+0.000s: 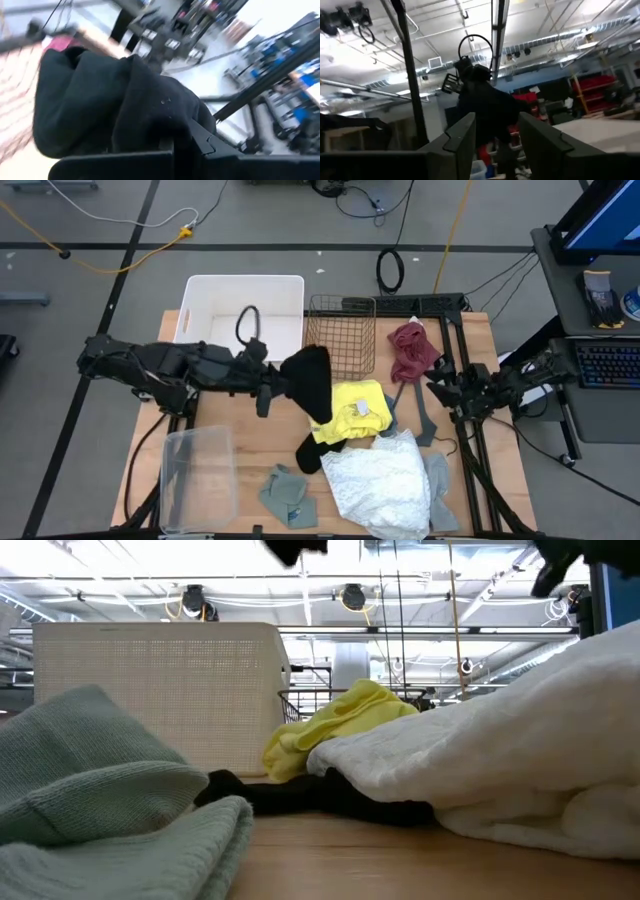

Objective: Pick & Place Cloths
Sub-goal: Put the black pants into the wire basket

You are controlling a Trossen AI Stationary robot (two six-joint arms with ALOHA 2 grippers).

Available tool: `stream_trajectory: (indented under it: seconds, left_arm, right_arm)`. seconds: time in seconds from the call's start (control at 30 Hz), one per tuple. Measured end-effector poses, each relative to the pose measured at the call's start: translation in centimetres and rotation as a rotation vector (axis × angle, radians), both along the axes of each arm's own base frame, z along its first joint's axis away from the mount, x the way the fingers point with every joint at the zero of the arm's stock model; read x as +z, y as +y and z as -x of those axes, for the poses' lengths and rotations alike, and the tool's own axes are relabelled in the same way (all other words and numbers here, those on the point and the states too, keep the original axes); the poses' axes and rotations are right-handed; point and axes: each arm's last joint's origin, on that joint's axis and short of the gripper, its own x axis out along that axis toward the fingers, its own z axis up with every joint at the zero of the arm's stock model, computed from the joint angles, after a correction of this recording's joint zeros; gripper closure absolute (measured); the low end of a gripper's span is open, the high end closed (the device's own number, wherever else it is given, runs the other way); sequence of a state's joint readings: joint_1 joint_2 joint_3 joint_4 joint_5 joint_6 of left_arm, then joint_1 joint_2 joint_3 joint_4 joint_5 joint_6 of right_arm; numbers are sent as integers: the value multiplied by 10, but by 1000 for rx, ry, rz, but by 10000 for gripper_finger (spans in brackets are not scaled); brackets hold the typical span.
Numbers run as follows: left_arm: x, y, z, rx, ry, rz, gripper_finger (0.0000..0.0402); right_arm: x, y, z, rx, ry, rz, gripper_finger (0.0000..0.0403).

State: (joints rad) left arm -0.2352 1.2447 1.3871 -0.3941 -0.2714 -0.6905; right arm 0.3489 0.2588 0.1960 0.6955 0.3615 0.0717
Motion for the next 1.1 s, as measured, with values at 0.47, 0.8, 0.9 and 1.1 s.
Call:
stream_trajectory:
  seconds: [0.47, 0.8, 0.9, 1.1]
  left_arm:
    - [0, 4, -34, -2, -140, -49, 400]
    - [-23, 13, -62, -12, -70, -41, 400]
    - [-28, 15, -67, -4, -55, -43, 400]
    - [-28, 18, -68, -16, -50, -41, 400]
  right_arm:
    - [79, 22, -62, -179, 150, 420, 260]
    - [107, 39, -108, -198, 251, 552, 185]
    - [106, 44, -121, -186, 314, 571, 151]
    - [107, 48, -143, -278, 448, 526, 99]
